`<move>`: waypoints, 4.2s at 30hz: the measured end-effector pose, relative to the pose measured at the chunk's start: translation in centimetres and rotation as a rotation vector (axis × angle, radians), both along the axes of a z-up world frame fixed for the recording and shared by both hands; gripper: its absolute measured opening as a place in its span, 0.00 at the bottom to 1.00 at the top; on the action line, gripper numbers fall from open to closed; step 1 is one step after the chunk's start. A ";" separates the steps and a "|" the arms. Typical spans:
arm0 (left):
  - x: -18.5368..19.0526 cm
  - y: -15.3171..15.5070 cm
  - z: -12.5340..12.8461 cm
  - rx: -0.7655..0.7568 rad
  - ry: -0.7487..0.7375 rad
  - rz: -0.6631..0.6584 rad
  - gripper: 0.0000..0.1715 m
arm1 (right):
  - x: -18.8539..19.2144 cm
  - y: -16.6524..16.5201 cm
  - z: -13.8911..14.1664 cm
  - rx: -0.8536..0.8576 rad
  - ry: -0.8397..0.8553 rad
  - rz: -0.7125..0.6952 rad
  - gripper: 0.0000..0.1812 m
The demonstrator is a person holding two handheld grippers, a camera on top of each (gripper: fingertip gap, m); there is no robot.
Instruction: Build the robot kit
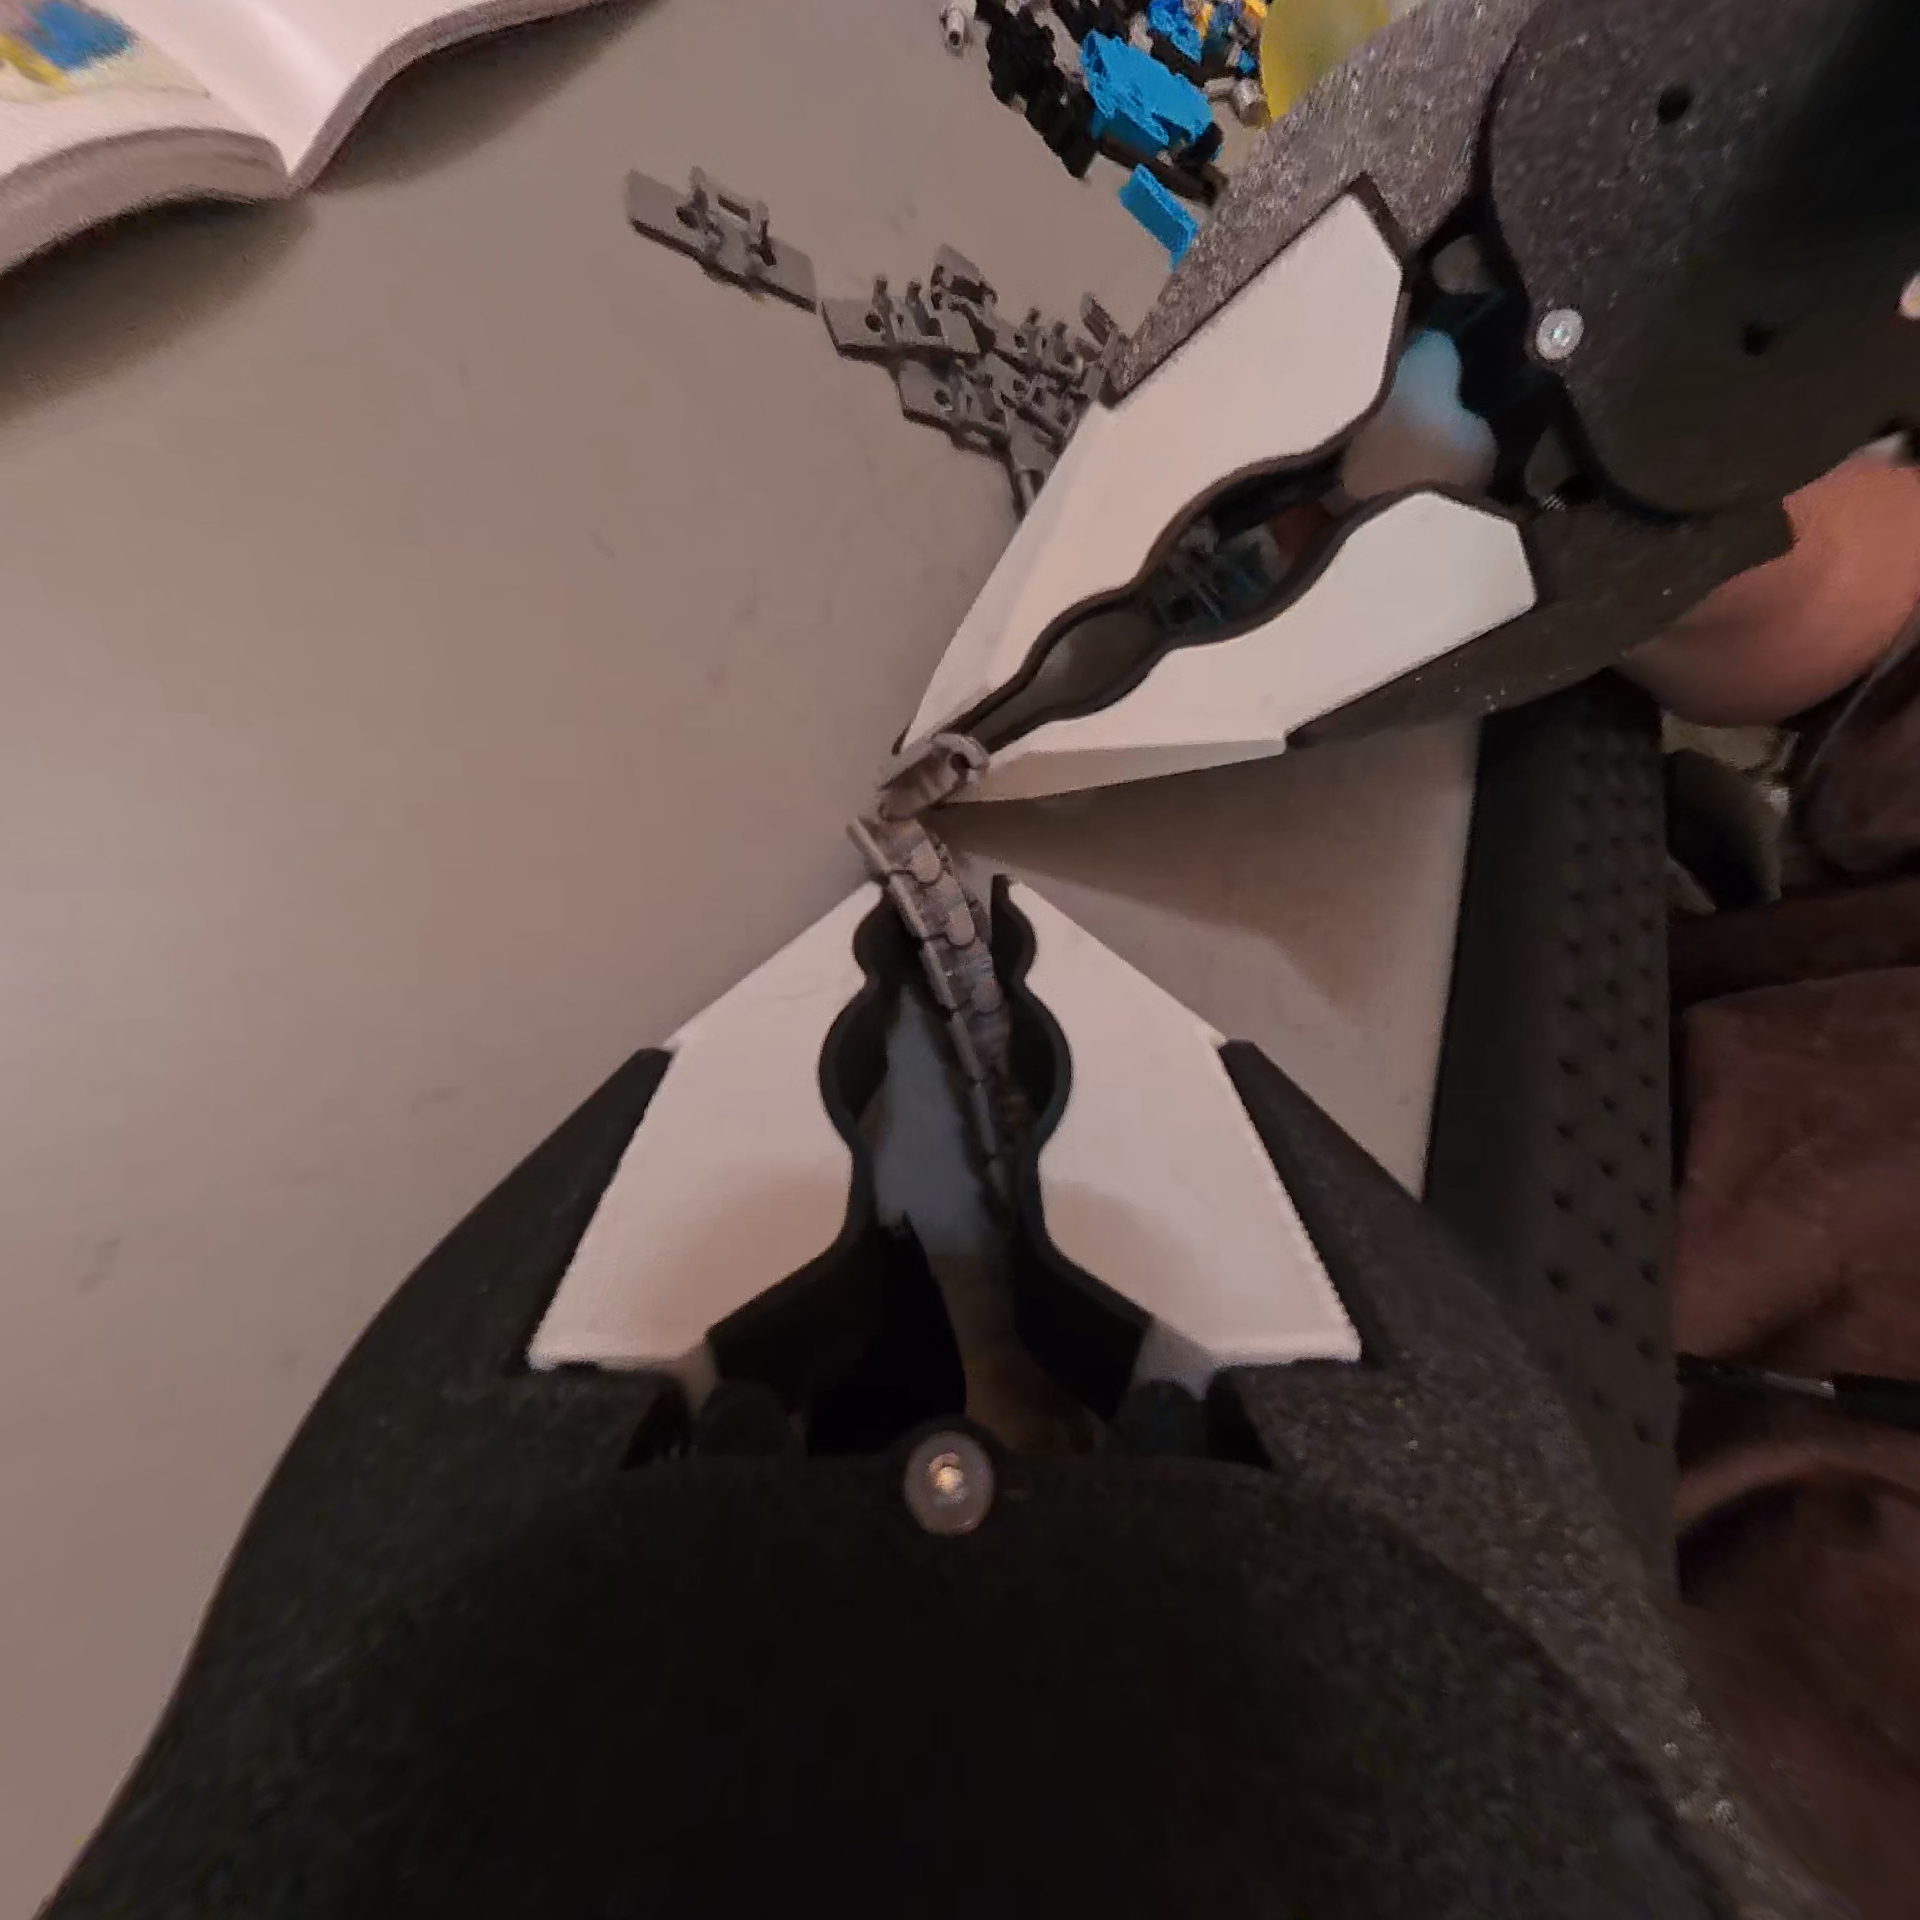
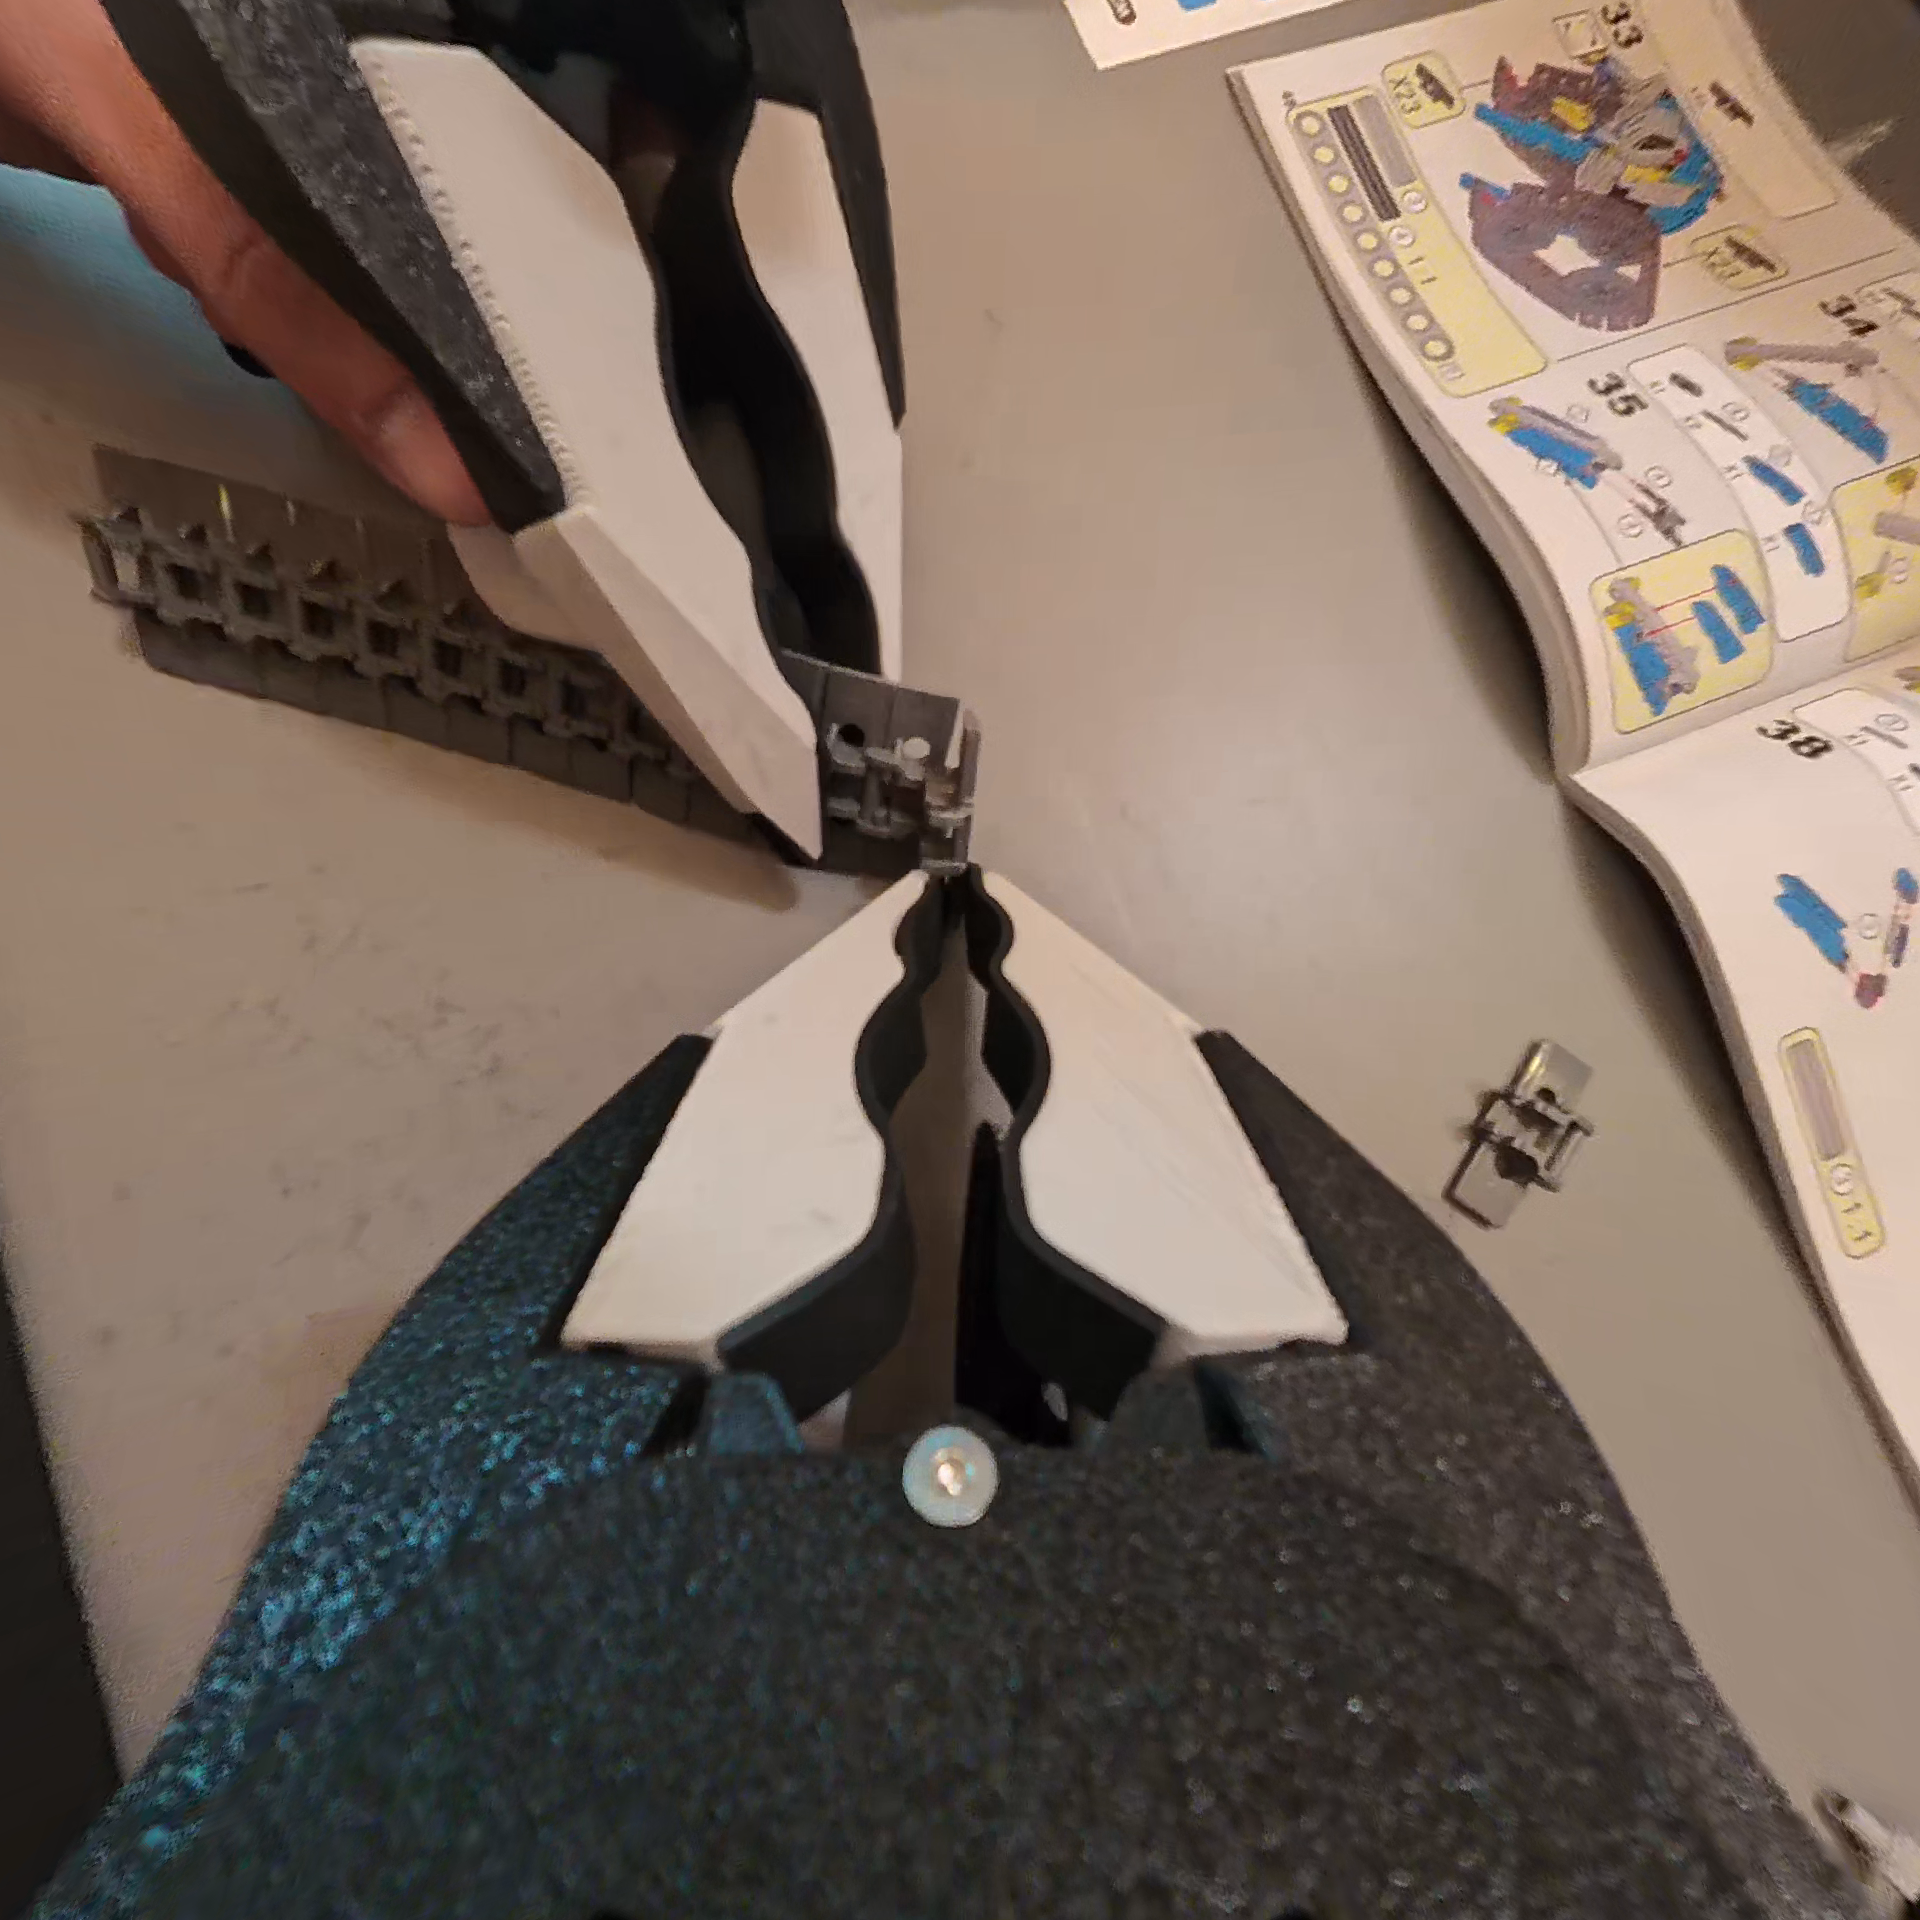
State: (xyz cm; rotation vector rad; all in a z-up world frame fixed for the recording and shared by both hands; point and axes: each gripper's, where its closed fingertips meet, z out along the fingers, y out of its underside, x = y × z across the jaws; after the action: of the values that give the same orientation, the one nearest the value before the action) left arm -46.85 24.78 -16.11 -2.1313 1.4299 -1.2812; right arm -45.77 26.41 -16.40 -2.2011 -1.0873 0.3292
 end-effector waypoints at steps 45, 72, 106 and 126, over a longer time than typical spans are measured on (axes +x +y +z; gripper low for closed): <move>-0.6 -0.6 0.1 -0.048 0.036 -0.031 0.08 | -0.3 -3.2 -0.5 -0.221 0.046 -0.045 0.02; -0.1 0.6 1.9 -0.150 -0.076 0.066 0.04 | -0.6 -1.9 0.3 -0.215 0.171 -0.174 0.02; -1.7 1.2 1.6 -0.081 0.007 0.010 0.16 | -1.3 0.9 0.4 -0.049 0.125 -0.175 0.02; -1.7 2.4 0.6 -0.015 0.064 0.094 0.26 | -1.7 1.6 0.5 0.008 0.107 -0.139 0.02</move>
State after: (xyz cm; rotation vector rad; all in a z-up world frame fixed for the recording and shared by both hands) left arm -48.59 27.19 -15.50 -2.2401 1.3315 -1.2034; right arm -47.42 27.98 -15.93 -2.2117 -0.8723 0.3757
